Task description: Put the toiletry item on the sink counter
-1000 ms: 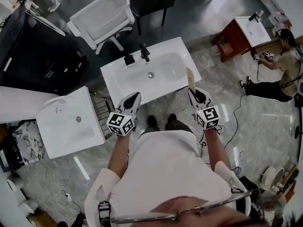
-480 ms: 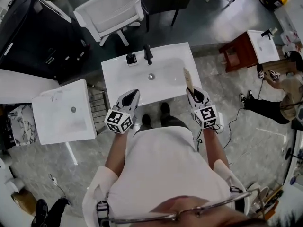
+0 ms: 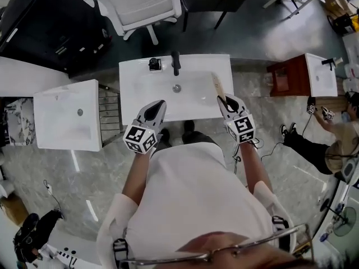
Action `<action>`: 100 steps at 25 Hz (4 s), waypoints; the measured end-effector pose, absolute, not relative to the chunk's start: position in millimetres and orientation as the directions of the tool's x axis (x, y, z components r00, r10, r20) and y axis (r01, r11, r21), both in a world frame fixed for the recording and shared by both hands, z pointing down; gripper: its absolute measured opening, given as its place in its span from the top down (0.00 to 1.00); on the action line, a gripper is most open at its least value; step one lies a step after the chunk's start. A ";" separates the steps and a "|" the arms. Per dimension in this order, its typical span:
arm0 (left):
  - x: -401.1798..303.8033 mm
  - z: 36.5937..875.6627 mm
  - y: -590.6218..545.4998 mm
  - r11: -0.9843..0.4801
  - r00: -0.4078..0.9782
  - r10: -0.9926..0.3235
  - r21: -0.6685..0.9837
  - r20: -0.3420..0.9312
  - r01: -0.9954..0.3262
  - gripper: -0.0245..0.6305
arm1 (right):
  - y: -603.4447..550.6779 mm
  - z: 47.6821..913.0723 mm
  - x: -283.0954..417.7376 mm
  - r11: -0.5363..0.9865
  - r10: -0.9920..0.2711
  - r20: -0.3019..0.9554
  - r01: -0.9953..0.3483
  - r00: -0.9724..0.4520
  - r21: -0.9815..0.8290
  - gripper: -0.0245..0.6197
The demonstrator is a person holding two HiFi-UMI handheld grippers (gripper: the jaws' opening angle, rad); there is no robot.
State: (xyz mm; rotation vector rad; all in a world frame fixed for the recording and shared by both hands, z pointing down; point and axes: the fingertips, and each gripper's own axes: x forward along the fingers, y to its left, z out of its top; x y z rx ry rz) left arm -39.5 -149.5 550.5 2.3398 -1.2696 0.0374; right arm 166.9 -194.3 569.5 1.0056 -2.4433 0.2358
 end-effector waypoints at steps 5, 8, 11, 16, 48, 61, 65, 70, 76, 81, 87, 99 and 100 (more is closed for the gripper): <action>-26.8 563.4 -156.0 -0.404 0.527 -0.807 0.402 0.266 -0.822 0.96 | -222.9 599.6 165.1 0.798 -0.506 0.554 -0.602 -0.661 0.011 0.89; -25.2 566.9 -162.4 -0.387 0.511 -0.813 0.397 0.277 -0.832 0.96 | -242.1 611.1 161.0 0.825 -0.474 0.578 -0.564 -0.665 0.028 0.89; -24.7 573.2 -163.9 -0.349 0.482 -0.824 0.403 0.297 -0.846 0.96 | -257.2 624.6 155.8 0.857 -0.420 0.618 -0.515 -0.664 0.029 0.89; -22.8 584.4 -169.1 -0.307 0.451 -0.833 0.411 0.320 -0.858 0.96 | -280.6 650.4 146.4 0.904 -0.355 0.680 -0.422 -0.642 0.073 0.89; 10.0 637.4 -184.6 -0.183 0.415 -0.806 0.489 0.422 -0.853 0.96 | -376.4 836.6 131.1 0.981 -0.188 0.911 -0.021 -0.366 0.193 0.89; 15.9 644.6 -192.4 -0.168 0.418 -0.799 0.508 0.432 -0.845 0.96 | -406.9 879.9 138.7 0.969 -0.222 0.942 0.052 -0.251 0.242 0.88; 16.3 647.0 -195.0 -0.162 0.419 -0.795 0.511 0.439 -0.844 0.96 | -413.8 886.0 140.9 0.960 -0.235 0.944 0.097 -0.232 0.263 0.86; 16.7 649.8 -194.9 -0.163 0.423 -0.791 0.514 0.442 -0.842 0.96 | -414.5 892.9 145.7 0.967 -0.221 0.948 0.075 -0.229 0.243 0.73; 15.6 654.7 -191.5 -0.160 0.428 -0.782 0.517 0.453 -0.841 0.96 | -411.6 891.1 146.9 0.973 -0.202 0.952 0.067 -0.230 0.223 0.64; 15.6 652.9 -191.5 -0.166 0.429 -0.783 0.513 0.450 -0.842 0.96 | -409.4 882.3 145.0 0.975 -0.199 0.947 0.043 -0.250 0.217 0.64; 14.2 647.3 -193.4 -0.189 0.436 -0.785 0.501 0.440 -0.845 0.96 | -398.6 864.5 142.0 0.984 -0.176 0.938 -0.019 -0.299 0.179 0.64; 13.2 648.6 -181.5 -0.213 0.445 -0.790 0.492 0.422 -0.844 0.96 | -360.1 816.2 141.8 0.983 -0.181 0.901 -0.106 -0.394 0.151 0.73; 13.6 647.6 -179.7 -0.215 0.447 -0.789 0.492 0.421 -0.843 0.96 | -354.0 812.2 141.3 0.984 -0.171 0.898 -0.119 -0.405 0.134 0.75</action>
